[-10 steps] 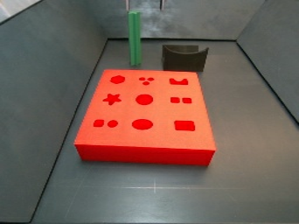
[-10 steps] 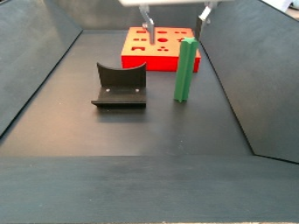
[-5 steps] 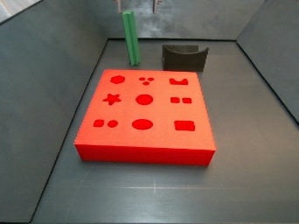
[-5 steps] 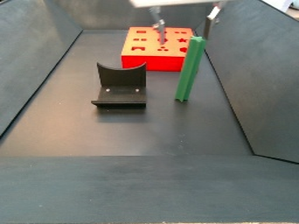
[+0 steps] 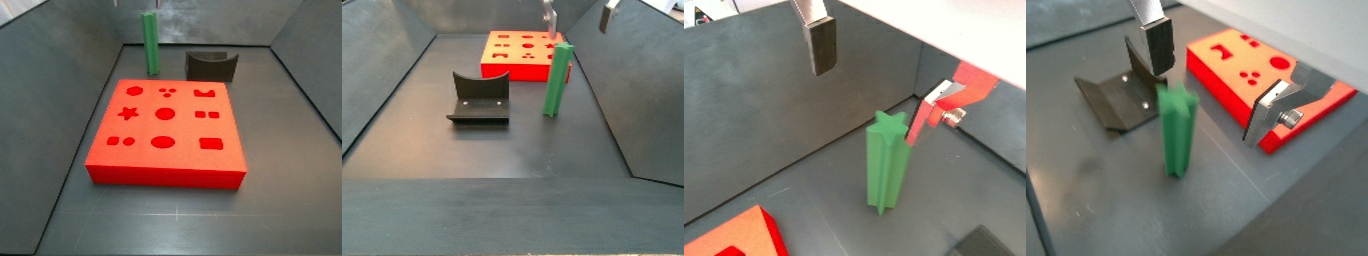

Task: Pick up the star object. Move up. Move to above the board. Insert the star object.
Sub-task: Pick up the star object.

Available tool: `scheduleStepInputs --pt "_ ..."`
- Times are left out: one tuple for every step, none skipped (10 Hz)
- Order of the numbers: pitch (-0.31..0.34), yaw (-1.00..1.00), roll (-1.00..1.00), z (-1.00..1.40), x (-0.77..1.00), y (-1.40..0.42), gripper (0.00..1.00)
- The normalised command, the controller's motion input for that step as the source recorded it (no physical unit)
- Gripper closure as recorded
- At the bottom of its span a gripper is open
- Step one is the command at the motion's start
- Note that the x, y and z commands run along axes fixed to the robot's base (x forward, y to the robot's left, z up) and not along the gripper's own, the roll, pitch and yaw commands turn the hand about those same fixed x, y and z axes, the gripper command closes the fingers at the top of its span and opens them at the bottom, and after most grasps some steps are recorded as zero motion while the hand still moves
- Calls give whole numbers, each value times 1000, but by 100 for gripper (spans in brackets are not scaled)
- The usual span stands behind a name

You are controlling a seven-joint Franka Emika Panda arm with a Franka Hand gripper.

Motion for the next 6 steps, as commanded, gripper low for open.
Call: scheduleStepInputs --pt "-217 0 44 -540 -111 40 0" --pt "-230 0 0 -411 -103 111 0" --pt "-181 0 0 -123 0 0 0" --pt "-189 0 0 177 -14 20 0" --pt "-317 -134 0 880 97 129 0" --pt "-364 -137 0 934 189 229 0"
